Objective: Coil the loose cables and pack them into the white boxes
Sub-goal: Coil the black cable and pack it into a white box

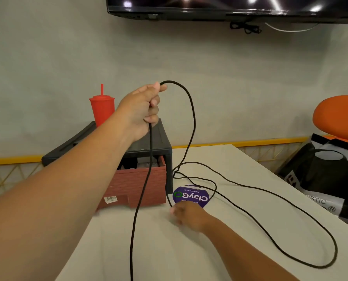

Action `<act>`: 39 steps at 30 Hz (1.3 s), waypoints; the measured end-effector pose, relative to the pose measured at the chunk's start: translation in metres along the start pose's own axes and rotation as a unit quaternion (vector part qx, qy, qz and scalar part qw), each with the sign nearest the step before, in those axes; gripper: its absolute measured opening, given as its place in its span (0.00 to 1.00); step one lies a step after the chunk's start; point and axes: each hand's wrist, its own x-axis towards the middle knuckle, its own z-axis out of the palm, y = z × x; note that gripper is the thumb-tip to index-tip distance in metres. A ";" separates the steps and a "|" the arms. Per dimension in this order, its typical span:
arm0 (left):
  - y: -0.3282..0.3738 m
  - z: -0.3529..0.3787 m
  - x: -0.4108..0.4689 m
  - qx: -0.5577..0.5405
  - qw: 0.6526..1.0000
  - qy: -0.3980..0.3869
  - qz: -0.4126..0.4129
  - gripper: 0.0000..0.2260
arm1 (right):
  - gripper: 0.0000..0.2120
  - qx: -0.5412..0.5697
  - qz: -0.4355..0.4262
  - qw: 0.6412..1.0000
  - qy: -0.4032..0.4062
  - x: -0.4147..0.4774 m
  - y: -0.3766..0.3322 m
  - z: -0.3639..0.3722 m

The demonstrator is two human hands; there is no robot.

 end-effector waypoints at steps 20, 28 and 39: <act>0.013 -0.120 -0.010 -0.155 0.964 0.214 0.044 0.08 | 0.27 -0.149 0.146 0.919 0.336 -0.014 0.088 -0.106; 0.001 -0.104 -0.013 -0.110 0.976 0.184 0.032 0.09 | 0.13 -0.269 0.230 0.919 0.171 -0.009 0.104 -0.087; -0.009 -0.098 -0.018 -0.064 0.979 0.191 0.024 0.10 | 0.11 -0.137 0.027 0.905 0.403 -0.045 0.084 -0.145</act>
